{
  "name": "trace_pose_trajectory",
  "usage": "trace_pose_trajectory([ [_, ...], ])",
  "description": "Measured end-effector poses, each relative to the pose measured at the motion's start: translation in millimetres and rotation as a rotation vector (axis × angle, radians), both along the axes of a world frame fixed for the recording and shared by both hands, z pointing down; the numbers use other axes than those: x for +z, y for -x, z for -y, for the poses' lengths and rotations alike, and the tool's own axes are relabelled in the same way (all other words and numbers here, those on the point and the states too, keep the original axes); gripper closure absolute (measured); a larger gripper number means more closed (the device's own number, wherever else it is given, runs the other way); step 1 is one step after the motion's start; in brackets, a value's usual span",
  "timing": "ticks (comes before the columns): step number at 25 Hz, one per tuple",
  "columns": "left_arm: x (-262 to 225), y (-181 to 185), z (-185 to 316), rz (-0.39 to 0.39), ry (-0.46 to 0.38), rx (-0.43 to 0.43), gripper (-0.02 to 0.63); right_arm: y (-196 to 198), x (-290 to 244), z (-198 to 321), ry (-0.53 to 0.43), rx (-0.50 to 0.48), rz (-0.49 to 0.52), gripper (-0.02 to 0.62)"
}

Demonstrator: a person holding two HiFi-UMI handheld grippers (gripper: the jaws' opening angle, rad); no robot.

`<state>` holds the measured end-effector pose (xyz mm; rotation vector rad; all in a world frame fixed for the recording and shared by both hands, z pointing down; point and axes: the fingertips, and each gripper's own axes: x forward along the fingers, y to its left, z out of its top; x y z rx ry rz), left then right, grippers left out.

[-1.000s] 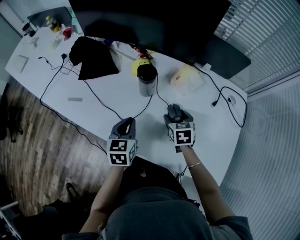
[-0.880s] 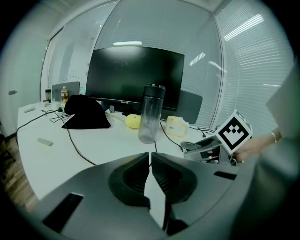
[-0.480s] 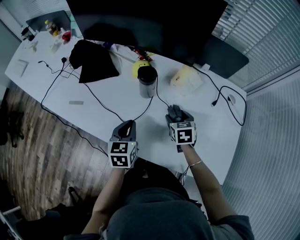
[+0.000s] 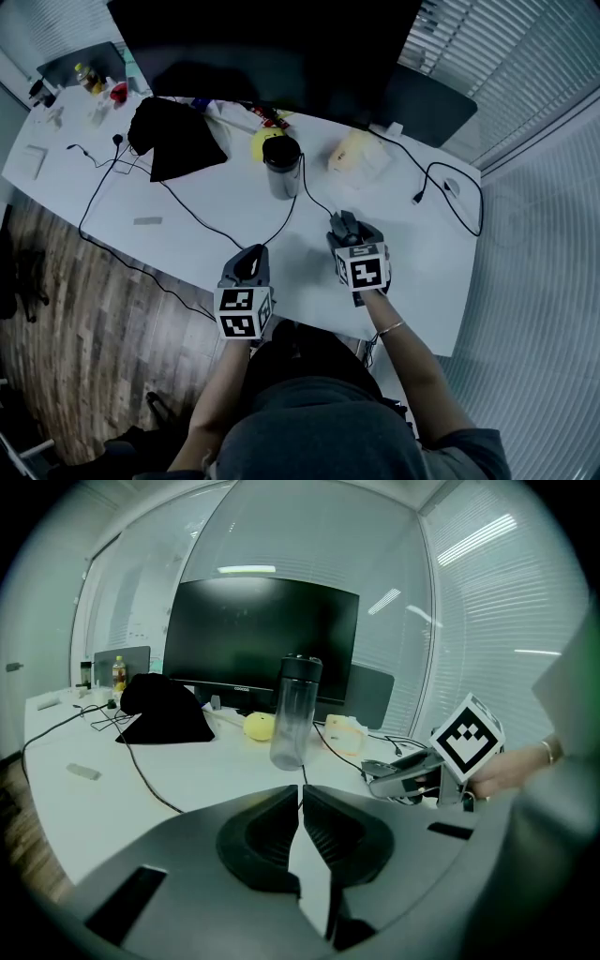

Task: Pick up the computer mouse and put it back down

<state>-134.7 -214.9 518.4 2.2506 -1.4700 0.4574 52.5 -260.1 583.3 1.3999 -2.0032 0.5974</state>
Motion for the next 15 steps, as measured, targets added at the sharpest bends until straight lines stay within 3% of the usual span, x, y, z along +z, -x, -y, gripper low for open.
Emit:
trace_pose_trajectory([
  [15,-9,-44,-6,-0.026,-0.034,0.193,0.574,-42,-36,-41,-0.061,0.17,-0.007,0.29],
])
